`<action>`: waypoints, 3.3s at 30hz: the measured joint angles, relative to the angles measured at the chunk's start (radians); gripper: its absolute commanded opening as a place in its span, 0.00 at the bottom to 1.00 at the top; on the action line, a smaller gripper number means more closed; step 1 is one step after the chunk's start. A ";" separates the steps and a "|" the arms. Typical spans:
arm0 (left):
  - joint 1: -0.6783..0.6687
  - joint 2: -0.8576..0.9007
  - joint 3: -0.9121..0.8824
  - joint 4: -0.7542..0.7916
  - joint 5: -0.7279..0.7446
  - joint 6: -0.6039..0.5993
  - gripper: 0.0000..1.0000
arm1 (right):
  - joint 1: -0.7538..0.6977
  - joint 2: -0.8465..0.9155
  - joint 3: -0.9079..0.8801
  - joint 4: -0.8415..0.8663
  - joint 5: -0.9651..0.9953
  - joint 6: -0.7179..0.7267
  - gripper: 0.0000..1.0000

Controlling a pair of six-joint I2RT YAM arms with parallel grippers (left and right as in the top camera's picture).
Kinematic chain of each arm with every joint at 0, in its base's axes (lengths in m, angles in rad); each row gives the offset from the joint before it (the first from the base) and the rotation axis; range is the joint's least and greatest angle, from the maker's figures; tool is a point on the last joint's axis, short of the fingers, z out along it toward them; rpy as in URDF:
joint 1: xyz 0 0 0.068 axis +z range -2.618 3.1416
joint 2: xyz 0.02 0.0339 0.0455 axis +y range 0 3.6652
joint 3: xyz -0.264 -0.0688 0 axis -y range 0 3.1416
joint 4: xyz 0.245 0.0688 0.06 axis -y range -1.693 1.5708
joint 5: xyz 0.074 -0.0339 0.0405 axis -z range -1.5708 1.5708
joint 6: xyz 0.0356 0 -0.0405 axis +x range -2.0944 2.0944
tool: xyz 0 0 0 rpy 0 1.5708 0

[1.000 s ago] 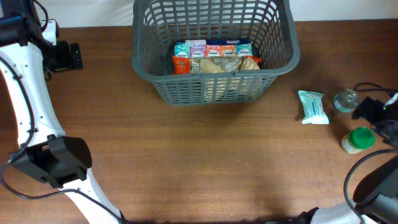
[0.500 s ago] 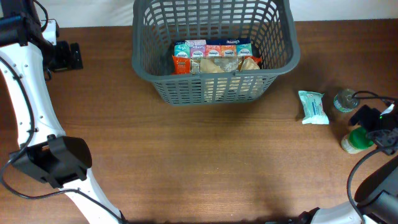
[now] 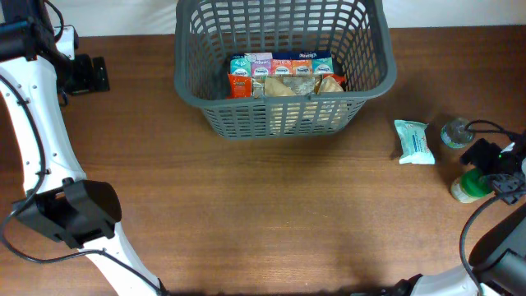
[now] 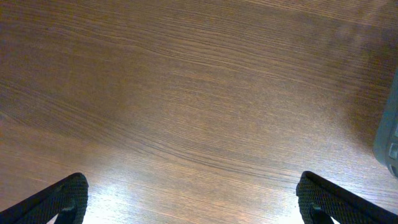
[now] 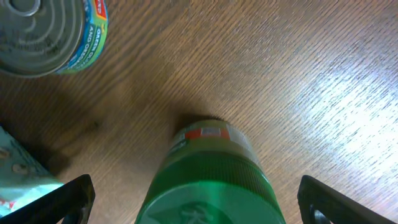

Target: Pack container

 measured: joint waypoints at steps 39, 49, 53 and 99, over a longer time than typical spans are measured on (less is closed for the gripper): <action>0.000 0.000 0.000 0.000 0.000 0.000 0.99 | 0.000 0.089 0.000 -0.003 0.028 0.080 0.90; 0.000 0.000 0.000 0.000 0.000 0.000 0.99 | 0.000 0.108 0.000 -0.005 0.031 0.087 0.72; 0.000 0.000 0.000 0.000 0.000 0.000 0.99 | 0.000 0.108 0.000 -0.012 0.031 0.088 0.59; 0.000 0.000 0.000 0.000 0.003 0.000 0.99 | 0.909 0.061 0.937 -0.235 -0.206 -0.266 0.11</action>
